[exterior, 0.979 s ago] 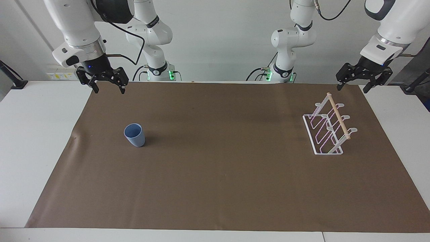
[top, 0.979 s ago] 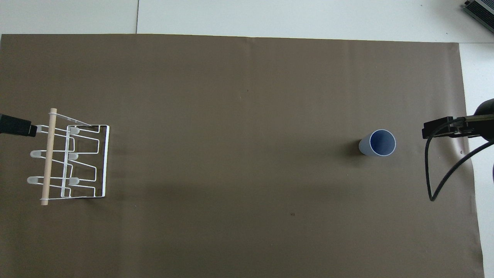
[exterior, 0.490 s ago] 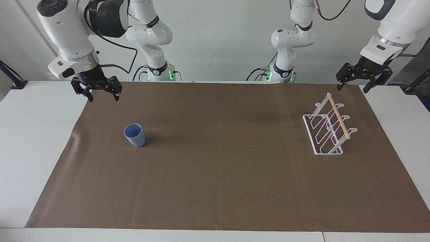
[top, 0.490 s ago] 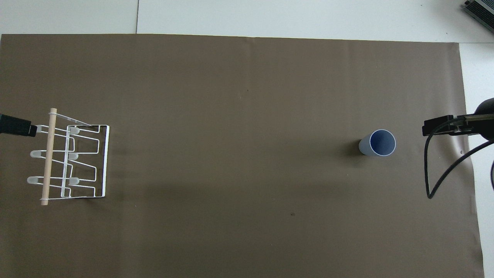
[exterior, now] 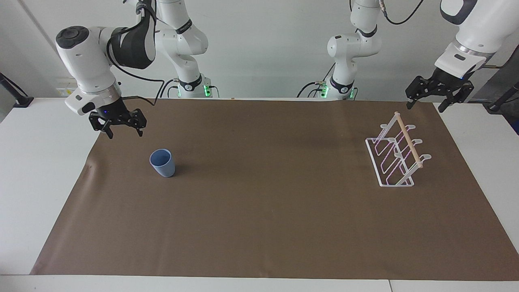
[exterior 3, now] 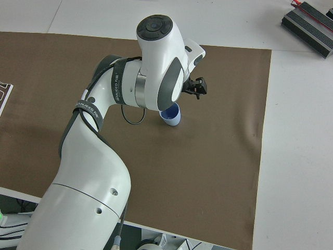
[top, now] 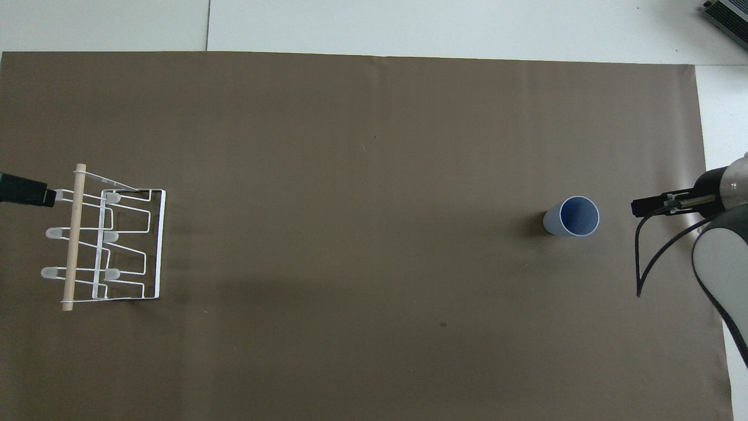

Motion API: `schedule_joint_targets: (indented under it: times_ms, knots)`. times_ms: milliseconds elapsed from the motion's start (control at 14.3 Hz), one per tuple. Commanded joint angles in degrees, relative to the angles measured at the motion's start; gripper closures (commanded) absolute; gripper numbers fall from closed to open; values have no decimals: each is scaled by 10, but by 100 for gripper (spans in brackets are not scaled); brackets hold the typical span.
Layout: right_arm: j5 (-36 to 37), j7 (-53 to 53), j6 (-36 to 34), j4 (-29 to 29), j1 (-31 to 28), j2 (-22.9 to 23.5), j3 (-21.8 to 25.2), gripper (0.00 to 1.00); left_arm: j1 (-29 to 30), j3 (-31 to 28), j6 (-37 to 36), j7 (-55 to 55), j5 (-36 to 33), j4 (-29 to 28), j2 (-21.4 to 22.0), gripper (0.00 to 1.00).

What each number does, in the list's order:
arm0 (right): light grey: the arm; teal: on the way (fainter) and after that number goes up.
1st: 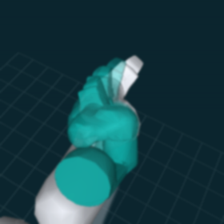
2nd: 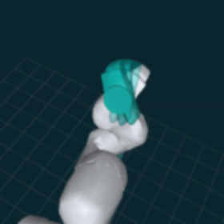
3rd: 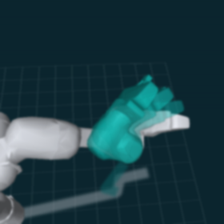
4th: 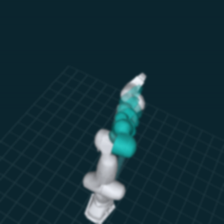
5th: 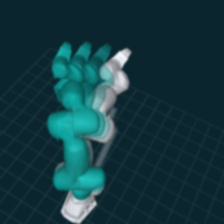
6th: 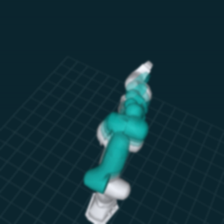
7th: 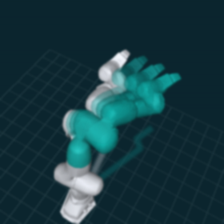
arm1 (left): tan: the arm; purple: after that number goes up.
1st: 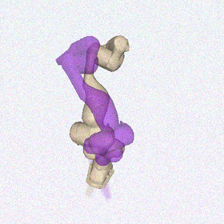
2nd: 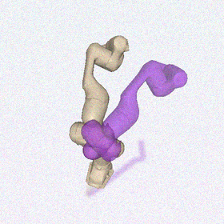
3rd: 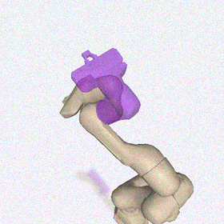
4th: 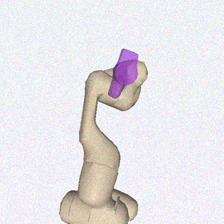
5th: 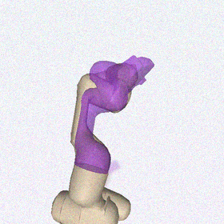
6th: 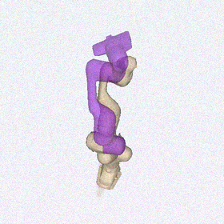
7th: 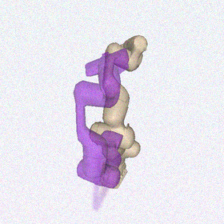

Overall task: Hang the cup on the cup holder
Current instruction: 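Move the right gripper toward the light blue cup's rim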

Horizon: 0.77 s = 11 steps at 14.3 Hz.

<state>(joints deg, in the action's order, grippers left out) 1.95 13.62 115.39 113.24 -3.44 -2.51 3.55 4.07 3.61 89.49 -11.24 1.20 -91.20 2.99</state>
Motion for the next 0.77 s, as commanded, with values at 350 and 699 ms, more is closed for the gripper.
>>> schedule_joint_targets:
  times_ms: [350, 699]
  knots:
    - [-36, 15, 99, 17, -2, 80, -5, 0, 3, 0, -3, 2, 5, -11, 12, 0]
    - [-37, 11, 139, 52, 15, 79, -6, 0, 3, 0, -3, 2, 4, -11, 12, 0]
